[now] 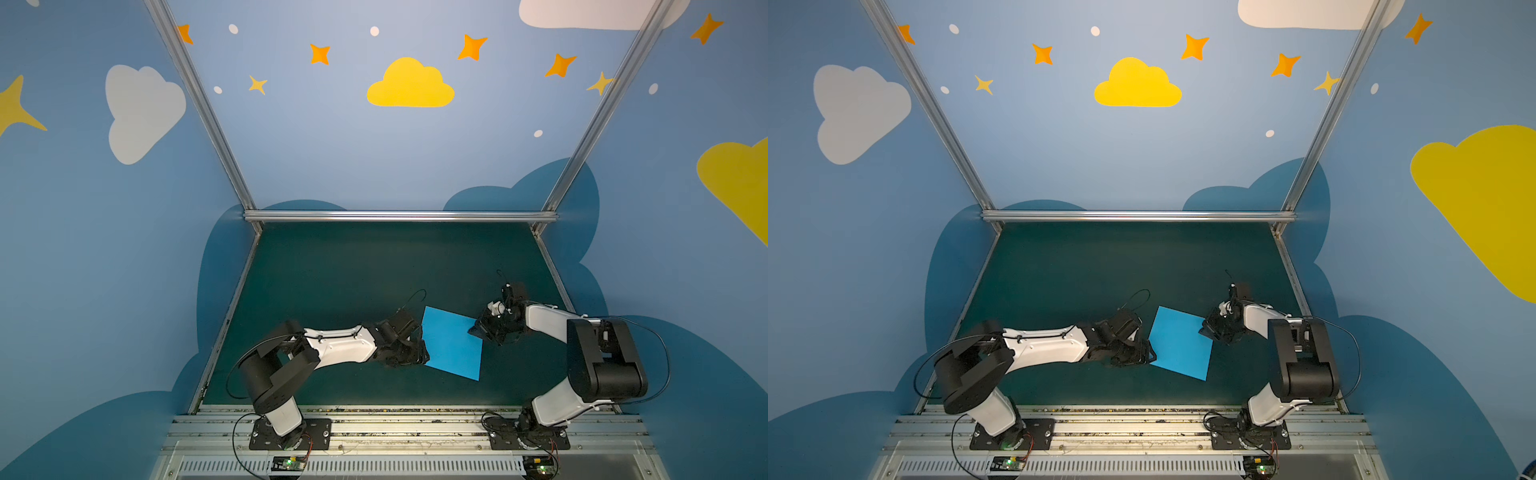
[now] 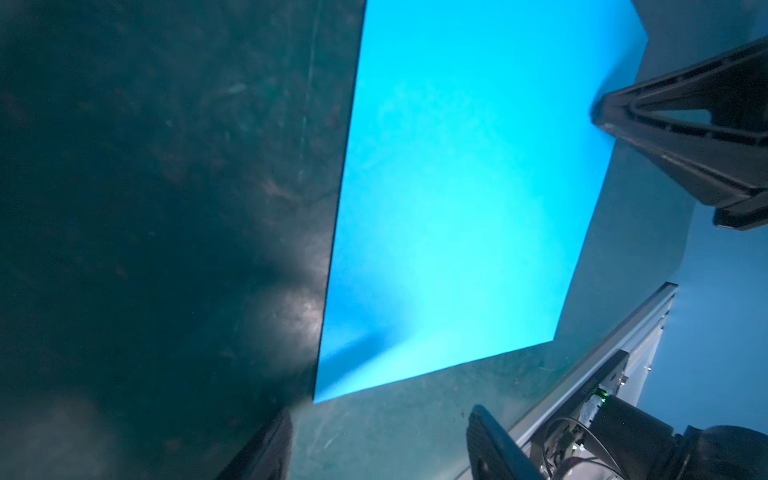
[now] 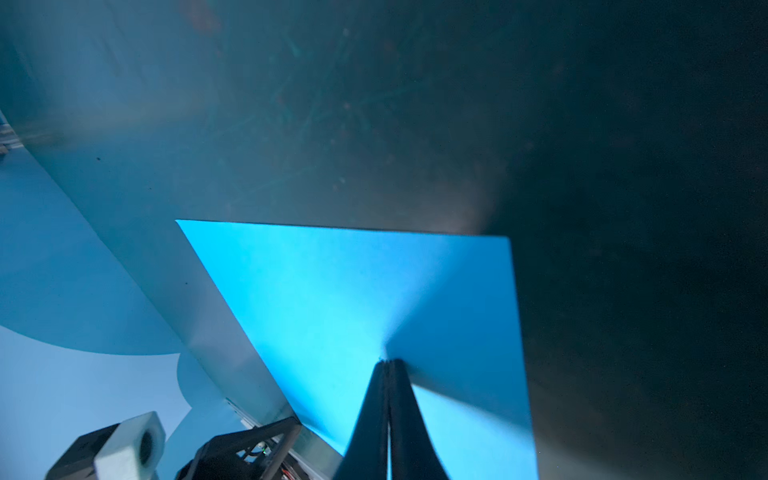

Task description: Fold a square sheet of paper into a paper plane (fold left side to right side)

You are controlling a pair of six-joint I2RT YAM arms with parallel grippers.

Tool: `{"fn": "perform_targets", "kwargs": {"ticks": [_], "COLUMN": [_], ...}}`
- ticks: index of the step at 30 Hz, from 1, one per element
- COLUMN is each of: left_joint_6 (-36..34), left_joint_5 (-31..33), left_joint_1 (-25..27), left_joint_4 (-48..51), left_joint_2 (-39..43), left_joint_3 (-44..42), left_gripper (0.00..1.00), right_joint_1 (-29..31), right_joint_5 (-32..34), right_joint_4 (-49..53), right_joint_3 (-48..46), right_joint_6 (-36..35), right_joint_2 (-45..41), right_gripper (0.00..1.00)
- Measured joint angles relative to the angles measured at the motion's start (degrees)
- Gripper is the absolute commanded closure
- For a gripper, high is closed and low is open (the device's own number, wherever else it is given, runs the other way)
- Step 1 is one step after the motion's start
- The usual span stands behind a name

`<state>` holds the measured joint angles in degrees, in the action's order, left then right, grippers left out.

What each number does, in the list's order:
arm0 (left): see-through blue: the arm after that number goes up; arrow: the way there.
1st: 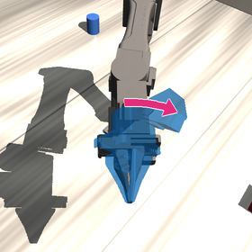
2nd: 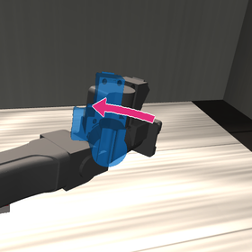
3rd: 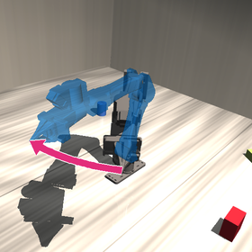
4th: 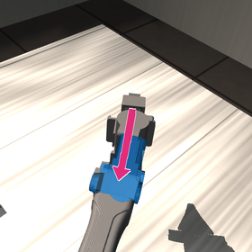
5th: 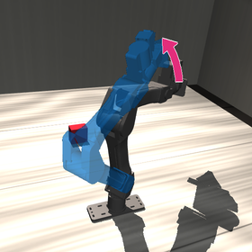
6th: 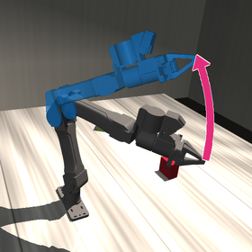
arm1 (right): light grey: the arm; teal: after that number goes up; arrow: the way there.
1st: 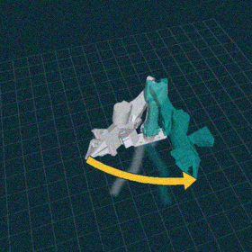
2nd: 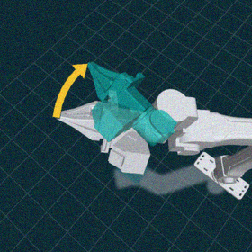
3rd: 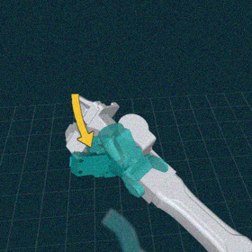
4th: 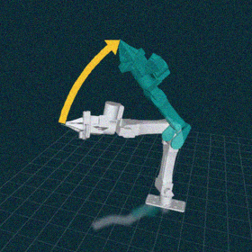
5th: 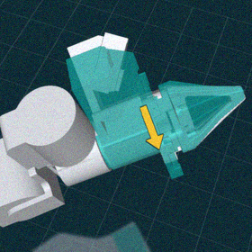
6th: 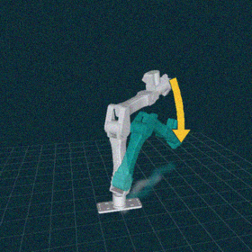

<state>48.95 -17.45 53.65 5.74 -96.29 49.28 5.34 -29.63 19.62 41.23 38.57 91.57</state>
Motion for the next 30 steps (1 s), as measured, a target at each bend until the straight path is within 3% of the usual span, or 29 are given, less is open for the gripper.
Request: {"fn": "perform_targets", "kwargs": {"ticks": [17, 30], "left_joint_6": [-1.6, -0.2], "left_joint_5": [-3.8, 0.0], "left_joint_1": [-0.3, -1.1], "left_joint_4": [-9.9, -11.5], "left_joint_2": [-4.9, -1.3], "left_joint_3": [1.7, -2.8], "left_gripper": [0.24, 0.22], "right_joint_1": [1.3, 1.6], "right_joint_5": [-0.5, -0.2], "right_joint_4": [-2.3, -2.3], "right_joint_3": [0.0, 0.0], "right_joint_6": [1.7, 1.7], "right_joint_2": [0.7, 0.7], "right_gripper": [0.96, 0.96]}}
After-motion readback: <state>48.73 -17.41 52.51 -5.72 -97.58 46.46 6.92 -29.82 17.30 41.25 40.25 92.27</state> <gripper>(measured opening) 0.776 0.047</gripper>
